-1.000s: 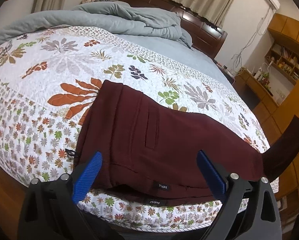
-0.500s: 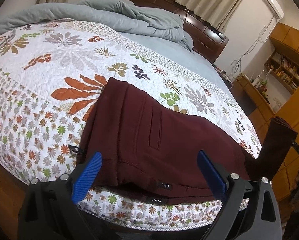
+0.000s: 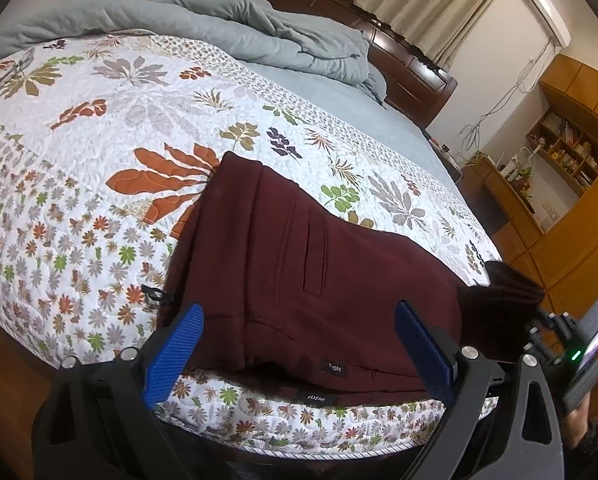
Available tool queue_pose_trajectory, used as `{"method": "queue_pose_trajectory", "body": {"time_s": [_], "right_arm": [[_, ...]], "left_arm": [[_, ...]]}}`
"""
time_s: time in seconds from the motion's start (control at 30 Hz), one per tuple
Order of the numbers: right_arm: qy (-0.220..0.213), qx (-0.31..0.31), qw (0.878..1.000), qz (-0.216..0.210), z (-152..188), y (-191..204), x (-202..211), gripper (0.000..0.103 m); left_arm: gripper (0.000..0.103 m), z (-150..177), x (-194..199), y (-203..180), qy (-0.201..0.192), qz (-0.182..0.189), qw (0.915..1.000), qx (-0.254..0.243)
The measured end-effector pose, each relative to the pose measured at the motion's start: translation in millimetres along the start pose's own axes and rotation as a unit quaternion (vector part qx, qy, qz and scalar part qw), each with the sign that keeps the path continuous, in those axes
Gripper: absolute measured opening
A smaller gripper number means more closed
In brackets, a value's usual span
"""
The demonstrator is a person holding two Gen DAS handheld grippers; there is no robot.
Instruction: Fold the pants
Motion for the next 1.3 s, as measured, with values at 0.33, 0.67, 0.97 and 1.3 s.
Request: {"method": "queue_pose_trajectory", "body": {"time_s": [0.33, 0.67, 0.97, 1.3], "right_arm": [[-0.004, 0.143, 0.987, 0.076, 29, 73, -20, 0.018], [-0.04, 0.167, 0.985, -0.033, 39, 67, 7, 0.047], [0.042, -0.121, 0.938, -0.322, -5, -54, -48, 0.035], [0.065, -0.056, 0.926, -0.368, -25, -46, -72, 0.031]], "left_arm": [[0.097, 0, 0, 6, 0.002, 0.0, 1.0, 0.005], [0.097, -1, -1, 8, 0.004, -0.001, 1.0, 0.007], [0.097, 0, 2, 10, 0.004, -0.009, 0.9999, 0.008], [0.097, 21, -5, 16, 0.056, 0.002, 0.9907, 0.124]]}}
Point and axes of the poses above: each gripper's, at about its wrist camera, not at the fingertips, and x roughly against the way its jaws point, y to its left, z to its underside, the point moved 5 cm from there along -x, roughly the way its jaws point, and after that the axes turned 14 degrees about y, right-handed, at the moved point
